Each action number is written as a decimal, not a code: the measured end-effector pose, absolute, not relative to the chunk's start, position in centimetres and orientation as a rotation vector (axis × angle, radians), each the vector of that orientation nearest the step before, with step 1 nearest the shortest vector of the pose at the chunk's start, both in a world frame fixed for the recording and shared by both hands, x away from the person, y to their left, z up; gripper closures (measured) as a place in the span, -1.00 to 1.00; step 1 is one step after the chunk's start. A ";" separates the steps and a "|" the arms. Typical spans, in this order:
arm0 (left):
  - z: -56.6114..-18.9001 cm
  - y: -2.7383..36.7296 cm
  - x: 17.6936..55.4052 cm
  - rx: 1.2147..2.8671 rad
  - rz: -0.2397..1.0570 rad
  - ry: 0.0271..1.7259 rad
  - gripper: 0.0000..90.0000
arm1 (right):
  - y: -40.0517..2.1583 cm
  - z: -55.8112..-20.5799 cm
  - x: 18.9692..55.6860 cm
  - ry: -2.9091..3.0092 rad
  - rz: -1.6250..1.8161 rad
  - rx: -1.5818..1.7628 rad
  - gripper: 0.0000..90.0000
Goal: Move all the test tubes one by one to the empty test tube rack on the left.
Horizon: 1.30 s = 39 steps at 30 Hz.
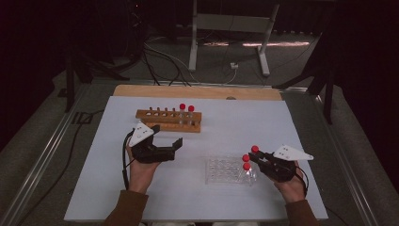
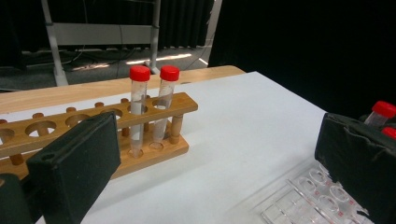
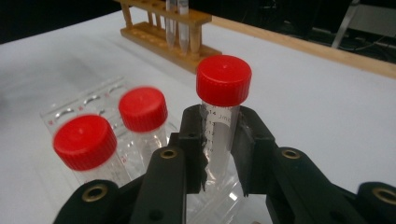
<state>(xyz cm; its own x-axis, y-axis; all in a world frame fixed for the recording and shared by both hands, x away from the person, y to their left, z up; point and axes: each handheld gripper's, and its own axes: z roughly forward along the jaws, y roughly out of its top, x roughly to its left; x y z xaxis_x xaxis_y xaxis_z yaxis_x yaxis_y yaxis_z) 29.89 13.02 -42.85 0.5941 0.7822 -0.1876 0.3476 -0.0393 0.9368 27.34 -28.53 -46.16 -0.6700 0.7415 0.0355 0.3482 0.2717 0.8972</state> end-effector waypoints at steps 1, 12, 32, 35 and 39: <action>-42.9 13.0 29.9 1.636 0.456 0.959 -0.98 | -28.5 -46.0 27.3 2.149 1.373 0.985 0.65; -42.8 12.8 29.9 1.639 0.445 0.952 -0.98 | -28.8 -43.8 26.7 2.095 1.407 0.955 0.65; -41.9 12.1 29.2 1.646 0.410 0.912 -0.98 | -29.2 -40.9 23.9 2.164 1.401 0.886 0.65; -41.7 11.8 29.1 1.652 0.390 0.905 -0.97 | -29.2 -40.7 23.6 2.190 1.406 0.886 0.65; -41.2 11.4 28.8 1.653 0.372 0.884 -0.97 | -28.9 -40.5 23.4 2.242 1.416 0.875 0.65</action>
